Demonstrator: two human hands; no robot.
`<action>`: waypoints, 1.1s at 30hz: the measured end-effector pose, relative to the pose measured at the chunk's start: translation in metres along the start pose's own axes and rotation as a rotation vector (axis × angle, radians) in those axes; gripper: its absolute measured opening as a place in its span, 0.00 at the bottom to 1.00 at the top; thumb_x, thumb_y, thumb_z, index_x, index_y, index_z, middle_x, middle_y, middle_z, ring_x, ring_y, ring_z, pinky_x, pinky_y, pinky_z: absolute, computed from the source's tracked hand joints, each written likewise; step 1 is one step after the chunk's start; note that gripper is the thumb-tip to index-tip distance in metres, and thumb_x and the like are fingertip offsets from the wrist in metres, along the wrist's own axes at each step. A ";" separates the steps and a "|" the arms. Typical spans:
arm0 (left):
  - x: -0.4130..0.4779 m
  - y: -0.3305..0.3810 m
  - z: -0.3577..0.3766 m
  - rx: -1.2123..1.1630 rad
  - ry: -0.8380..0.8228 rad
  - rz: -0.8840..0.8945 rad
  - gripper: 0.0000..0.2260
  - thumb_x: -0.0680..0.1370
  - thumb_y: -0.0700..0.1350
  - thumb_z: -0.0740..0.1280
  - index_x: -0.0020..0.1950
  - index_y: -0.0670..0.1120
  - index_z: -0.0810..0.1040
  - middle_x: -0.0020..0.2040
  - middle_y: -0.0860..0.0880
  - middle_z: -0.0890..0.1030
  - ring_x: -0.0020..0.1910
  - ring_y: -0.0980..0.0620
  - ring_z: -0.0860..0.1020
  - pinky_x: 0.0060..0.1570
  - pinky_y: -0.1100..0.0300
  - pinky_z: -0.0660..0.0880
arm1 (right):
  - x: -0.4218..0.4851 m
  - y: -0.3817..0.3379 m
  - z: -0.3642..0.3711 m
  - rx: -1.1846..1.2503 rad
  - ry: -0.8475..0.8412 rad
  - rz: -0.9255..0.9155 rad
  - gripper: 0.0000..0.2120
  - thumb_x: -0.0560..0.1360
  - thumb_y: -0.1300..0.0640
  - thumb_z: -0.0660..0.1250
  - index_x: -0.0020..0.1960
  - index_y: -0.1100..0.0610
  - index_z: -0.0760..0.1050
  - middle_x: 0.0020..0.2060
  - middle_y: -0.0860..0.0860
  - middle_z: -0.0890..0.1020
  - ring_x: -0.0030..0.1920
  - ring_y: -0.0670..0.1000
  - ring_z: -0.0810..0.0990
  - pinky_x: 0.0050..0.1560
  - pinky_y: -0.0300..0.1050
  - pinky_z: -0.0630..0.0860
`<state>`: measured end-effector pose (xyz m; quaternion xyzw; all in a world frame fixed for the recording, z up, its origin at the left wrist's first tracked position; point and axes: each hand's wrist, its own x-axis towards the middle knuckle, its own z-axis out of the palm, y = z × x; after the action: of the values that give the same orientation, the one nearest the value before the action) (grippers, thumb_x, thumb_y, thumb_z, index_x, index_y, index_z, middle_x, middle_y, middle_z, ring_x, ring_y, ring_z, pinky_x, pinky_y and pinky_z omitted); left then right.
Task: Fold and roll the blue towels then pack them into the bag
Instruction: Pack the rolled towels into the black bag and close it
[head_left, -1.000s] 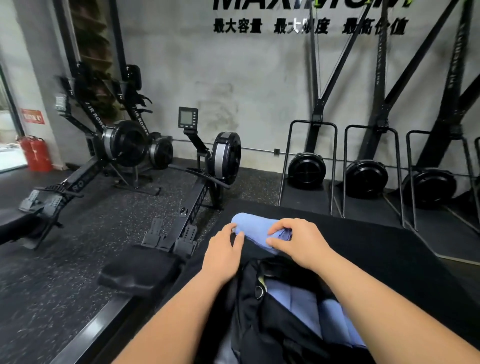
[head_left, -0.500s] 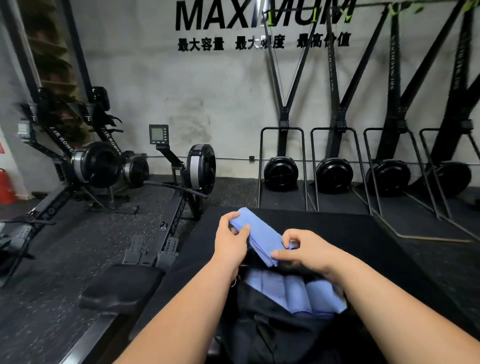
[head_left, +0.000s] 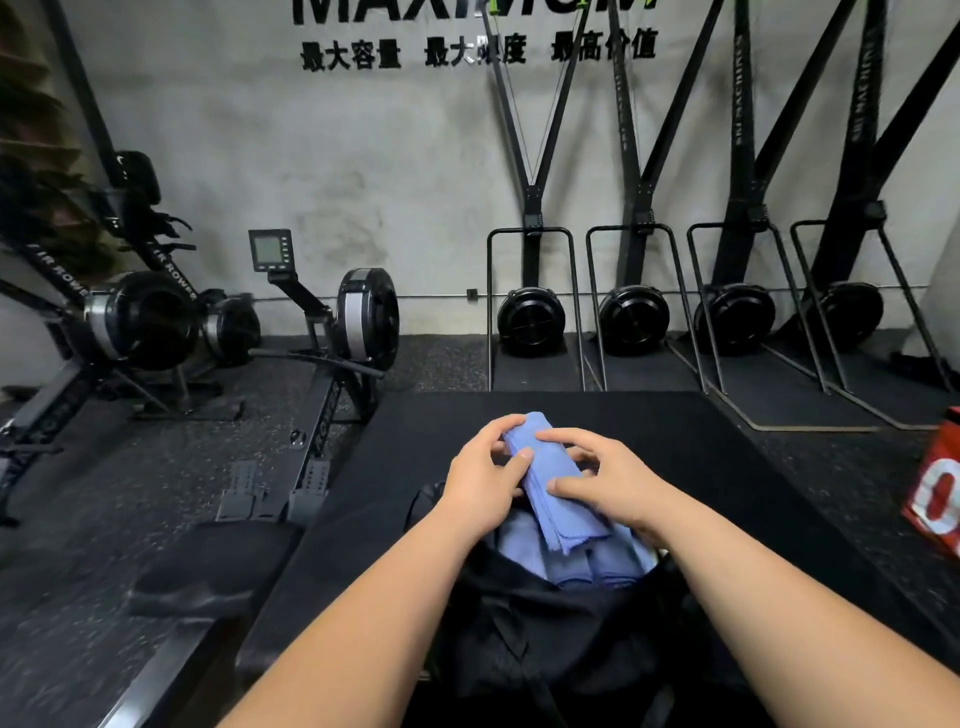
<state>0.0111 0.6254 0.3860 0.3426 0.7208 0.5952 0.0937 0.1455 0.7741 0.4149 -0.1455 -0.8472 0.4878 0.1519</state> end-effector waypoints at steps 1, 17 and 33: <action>-0.001 -0.003 -0.003 0.067 -0.019 0.016 0.19 0.82 0.47 0.71 0.67 0.67 0.76 0.54 0.54 0.83 0.50 0.57 0.83 0.56 0.55 0.82 | -0.001 0.004 -0.001 -0.012 0.042 0.013 0.27 0.71 0.59 0.77 0.61 0.31 0.79 0.52 0.48 0.85 0.49 0.47 0.83 0.55 0.46 0.82; 0.014 -0.051 -0.048 1.191 -0.253 0.441 0.10 0.72 0.41 0.70 0.46 0.55 0.74 0.64 0.56 0.78 0.66 0.46 0.71 0.62 0.55 0.67 | -0.003 0.037 -0.015 0.067 0.124 0.193 0.21 0.74 0.56 0.72 0.59 0.32 0.80 0.54 0.50 0.81 0.56 0.49 0.80 0.56 0.44 0.75; 0.028 -0.037 -0.047 1.267 -0.222 0.315 0.47 0.73 0.66 0.73 0.84 0.49 0.57 0.86 0.54 0.53 0.81 0.42 0.56 0.80 0.46 0.59 | -0.016 0.013 -0.001 0.081 0.095 0.059 0.23 0.75 0.62 0.70 0.60 0.35 0.81 0.46 0.49 0.81 0.44 0.44 0.77 0.49 0.38 0.74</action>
<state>-0.0494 0.6027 0.3722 0.4920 0.8589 0.0236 -0.1402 0.1614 0.7751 0.4024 -0.1871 -0.8140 0.5185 0.1830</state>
